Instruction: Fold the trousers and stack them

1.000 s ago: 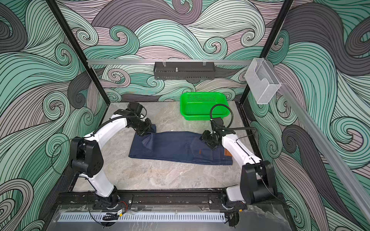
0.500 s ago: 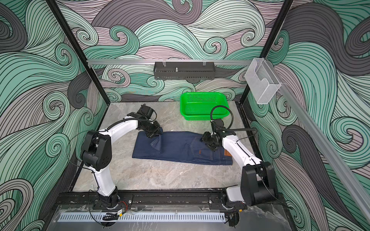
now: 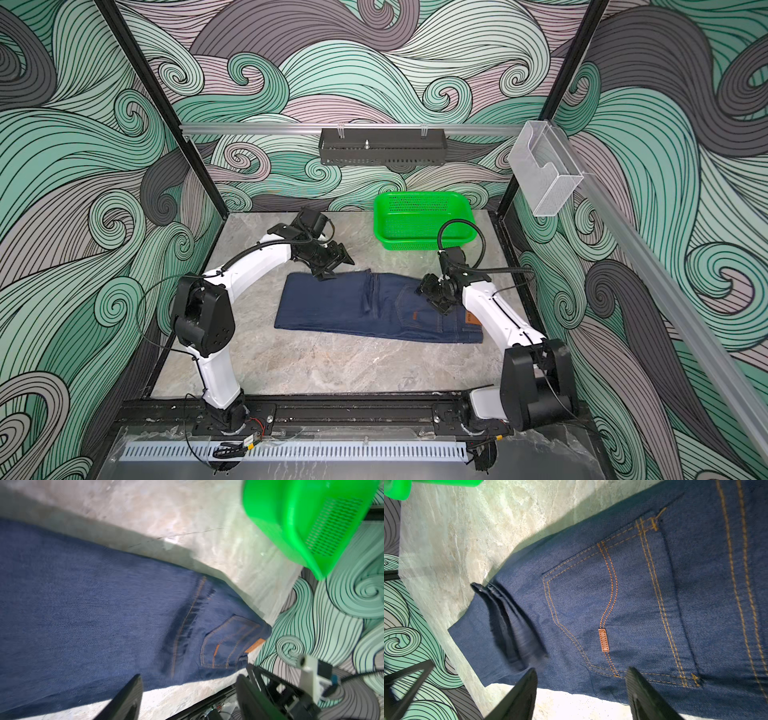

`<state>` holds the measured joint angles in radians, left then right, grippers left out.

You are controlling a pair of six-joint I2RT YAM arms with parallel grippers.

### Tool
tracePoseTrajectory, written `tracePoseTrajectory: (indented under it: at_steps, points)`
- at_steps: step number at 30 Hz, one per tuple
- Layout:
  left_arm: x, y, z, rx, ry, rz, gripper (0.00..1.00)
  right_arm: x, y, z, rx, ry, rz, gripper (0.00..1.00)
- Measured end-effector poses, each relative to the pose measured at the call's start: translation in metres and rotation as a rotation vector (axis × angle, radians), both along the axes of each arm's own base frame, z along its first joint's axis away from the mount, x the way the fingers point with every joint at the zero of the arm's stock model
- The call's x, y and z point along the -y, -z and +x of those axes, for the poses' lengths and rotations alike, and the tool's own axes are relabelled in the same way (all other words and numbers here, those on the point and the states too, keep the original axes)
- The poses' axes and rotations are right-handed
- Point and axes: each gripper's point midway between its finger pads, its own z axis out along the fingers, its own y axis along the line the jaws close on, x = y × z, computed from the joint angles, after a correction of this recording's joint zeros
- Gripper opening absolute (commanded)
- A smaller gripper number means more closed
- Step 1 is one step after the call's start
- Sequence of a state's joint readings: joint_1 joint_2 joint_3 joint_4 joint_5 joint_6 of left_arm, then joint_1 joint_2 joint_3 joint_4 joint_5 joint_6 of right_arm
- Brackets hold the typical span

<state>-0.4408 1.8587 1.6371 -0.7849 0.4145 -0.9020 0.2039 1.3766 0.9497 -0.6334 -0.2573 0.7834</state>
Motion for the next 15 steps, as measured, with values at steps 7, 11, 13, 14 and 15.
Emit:
tracePoseTrajectory:
  at_steps: [7,11,13,14,15]
  points:
    - [-0.063,-0.054,0.004,0.162,-0.03,0.034,0.86,-0.023,-0.026,0.012,0.081,-0.096,-0.024,0.69]
    - [-0.126,-0.03,0.007,0.109,-0.064,0.094,0.87,-0.04,-0.024,0.012,0.085,-0.153,-0.045,0.69]
    - [-0.151,-0.011,0.006,0.053,-0.059,0.13,0.87,-0.045,-0.018,0.011,0.073,-0.173,-0.057,0.69]
    - [-0.16,-0.001,0.004,0.022,-0.047,0.146,0.88,-0.048,-0.014,0.011,0.064,-0.183,-0.066,0.69]
    - [-0.166,0.007,0.001,-0.002,-0.032,0.157,0.88,-0.05,-0.011,0.01,0.055,-0.191,-0.072,0.69]
